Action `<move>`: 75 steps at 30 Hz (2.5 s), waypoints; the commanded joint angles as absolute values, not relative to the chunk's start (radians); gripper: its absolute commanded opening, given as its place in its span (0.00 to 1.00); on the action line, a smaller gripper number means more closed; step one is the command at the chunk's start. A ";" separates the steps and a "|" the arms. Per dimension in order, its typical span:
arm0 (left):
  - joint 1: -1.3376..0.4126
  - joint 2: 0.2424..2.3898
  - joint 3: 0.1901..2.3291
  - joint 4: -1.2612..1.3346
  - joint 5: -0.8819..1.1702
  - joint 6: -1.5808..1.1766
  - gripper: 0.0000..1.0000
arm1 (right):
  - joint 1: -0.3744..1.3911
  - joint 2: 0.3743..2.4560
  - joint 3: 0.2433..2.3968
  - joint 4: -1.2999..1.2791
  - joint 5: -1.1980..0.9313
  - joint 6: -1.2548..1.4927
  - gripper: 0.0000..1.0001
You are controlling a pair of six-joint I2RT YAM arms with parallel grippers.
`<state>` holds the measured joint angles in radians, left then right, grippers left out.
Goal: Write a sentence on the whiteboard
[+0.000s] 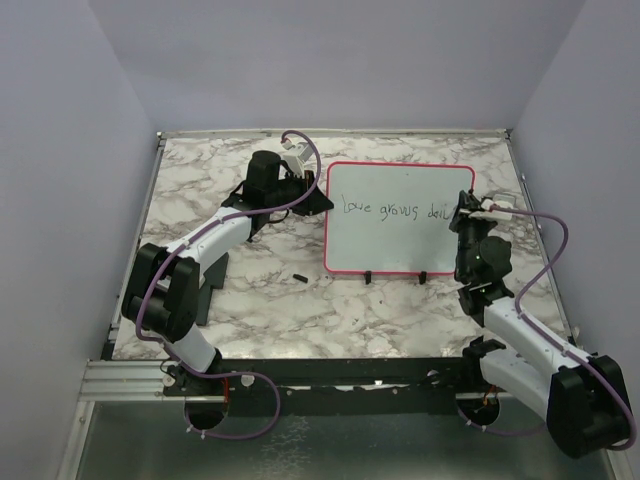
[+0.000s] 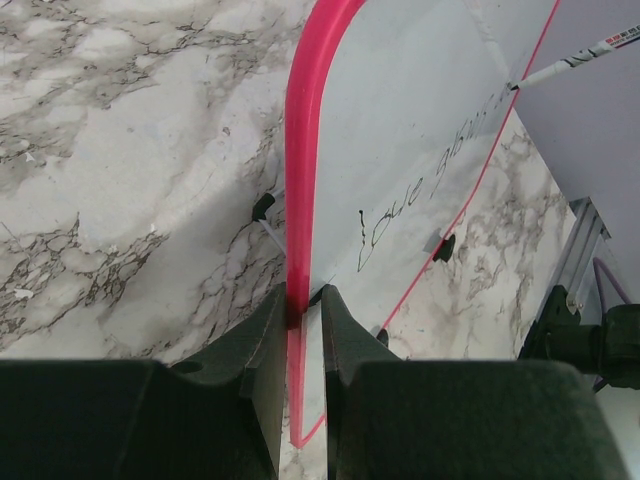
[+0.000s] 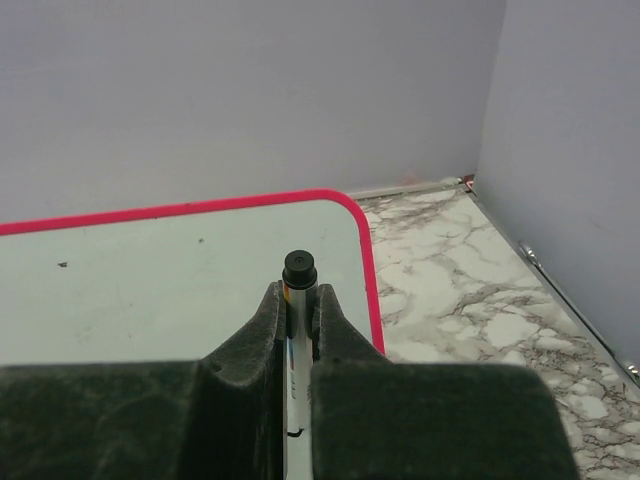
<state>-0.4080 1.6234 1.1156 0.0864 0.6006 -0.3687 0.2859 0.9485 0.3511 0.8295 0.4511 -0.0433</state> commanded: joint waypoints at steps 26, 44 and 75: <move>-0.397 1.592 1.109 0.110 0.568 -0.352 0.00 | 0.282 0.899 0.363 0.842 0.443 -0.027 0.01; -0.398 1.590 1.106 0.110 0.568 -0.347 0.00 | 0.281 0.967 0.367 0.918 0.473 -0.072 0.01; -0.398 1.583 1.108 0.109 0.565 -0.347 0.00 | 0.282 0.896 0.326 0.834 0.482 -0.022 0.01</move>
<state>-0.4080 1.6230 1.1141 0.0860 0.5980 -0.3580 0.2859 0.9195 0.3241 0.8707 0.4923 -0.0448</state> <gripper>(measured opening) 0.177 0.057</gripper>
